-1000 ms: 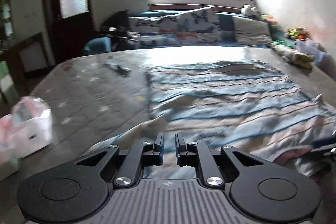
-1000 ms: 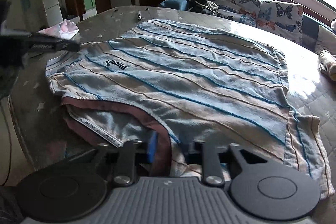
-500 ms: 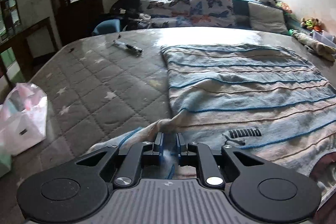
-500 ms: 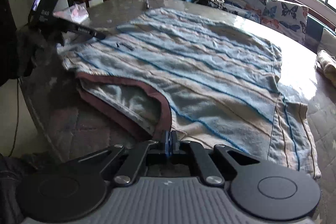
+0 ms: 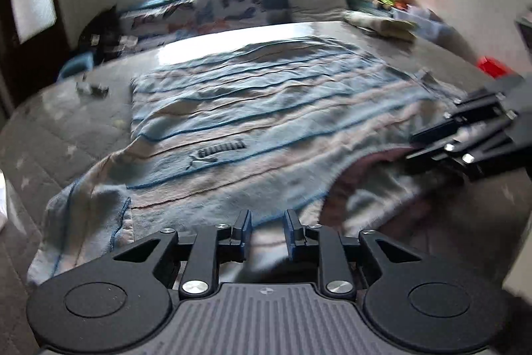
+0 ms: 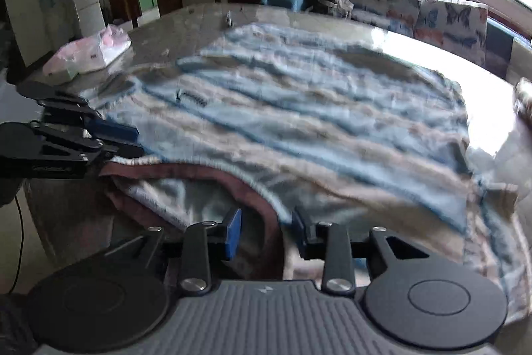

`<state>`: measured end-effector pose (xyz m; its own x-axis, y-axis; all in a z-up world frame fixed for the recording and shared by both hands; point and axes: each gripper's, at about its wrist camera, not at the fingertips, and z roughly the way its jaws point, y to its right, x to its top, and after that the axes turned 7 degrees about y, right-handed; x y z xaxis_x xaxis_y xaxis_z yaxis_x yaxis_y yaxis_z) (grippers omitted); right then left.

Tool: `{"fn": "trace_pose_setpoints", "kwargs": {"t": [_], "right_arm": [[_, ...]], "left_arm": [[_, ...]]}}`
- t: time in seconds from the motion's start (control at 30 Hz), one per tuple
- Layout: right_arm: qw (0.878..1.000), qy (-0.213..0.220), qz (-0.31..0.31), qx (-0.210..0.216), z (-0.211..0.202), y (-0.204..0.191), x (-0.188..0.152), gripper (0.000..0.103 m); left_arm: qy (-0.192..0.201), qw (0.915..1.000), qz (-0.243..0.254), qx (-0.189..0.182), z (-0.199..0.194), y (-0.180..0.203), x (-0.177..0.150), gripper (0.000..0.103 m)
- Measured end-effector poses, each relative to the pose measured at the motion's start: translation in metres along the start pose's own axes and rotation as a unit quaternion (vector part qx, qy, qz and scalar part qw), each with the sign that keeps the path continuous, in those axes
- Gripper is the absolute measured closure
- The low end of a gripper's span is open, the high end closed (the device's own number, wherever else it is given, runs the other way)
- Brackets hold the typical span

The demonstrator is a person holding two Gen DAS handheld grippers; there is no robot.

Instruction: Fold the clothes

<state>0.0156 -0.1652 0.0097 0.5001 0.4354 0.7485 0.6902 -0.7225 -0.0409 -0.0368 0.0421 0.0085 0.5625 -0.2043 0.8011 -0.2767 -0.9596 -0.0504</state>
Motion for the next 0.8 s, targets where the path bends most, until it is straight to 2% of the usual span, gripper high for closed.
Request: {"fn": "trace_pose_setpoints", "kwargs": {"t": [0.1, 0.2, 0.3, 0.43, 0.53, 0.63, 0.8], "right_arm": [[1.000, -0.009, -0.006, 0.018, -0.008, -0.004, -0.004, 0.060], [0.999, -0.013, -0.004, 0.036, -0.016, -0.002, -0.004, 0.059], [0.999, 0.002, 0.022, 0.048, -0.024, 0.009, 0.002, 0.060], [0.998, 0.031, 0.061, 0.016, -0.028, 0.033, 0.009, 0.060], [0.995, 0.043, 0.092, -0.023, -0.024, 0.060, 0.013, 0.059], [0.991, 0.054, 0.106, -0.052, -0.018, 0.082, 0.017, 0.059], [0.985, 0.063, 0.143, -0.072, -0.002, 0.117, 0.023, 0.059]], "left_arm": [[-0.006, 0.9995, -0.015, -0.026, -0.009, -0.002, -0.005, 0.080], [-0.013, 0.9990, -0.009, -0.041, -0.012, -0.008, -0.002, 0.079], [-0.004, 0.9994, -0.024, -0.024, -0.009, -0.025, 0.014, 0.078], [0.023, 0.9972, -0.068, 0.021, 0.005, -0.049, 0.040, 0.064], [0.029, 0.9929, -0.103, 0.053, 0.026, -0.069, 0.055, 0.064], [0.027, 0.9894, -0.125, 0.069, 0.047, -0.086, 0.062, 0.064], [0.004, 0.9850, -0.151, 0.083, 0.075, -0.111, 0.056, 0.064]]}}
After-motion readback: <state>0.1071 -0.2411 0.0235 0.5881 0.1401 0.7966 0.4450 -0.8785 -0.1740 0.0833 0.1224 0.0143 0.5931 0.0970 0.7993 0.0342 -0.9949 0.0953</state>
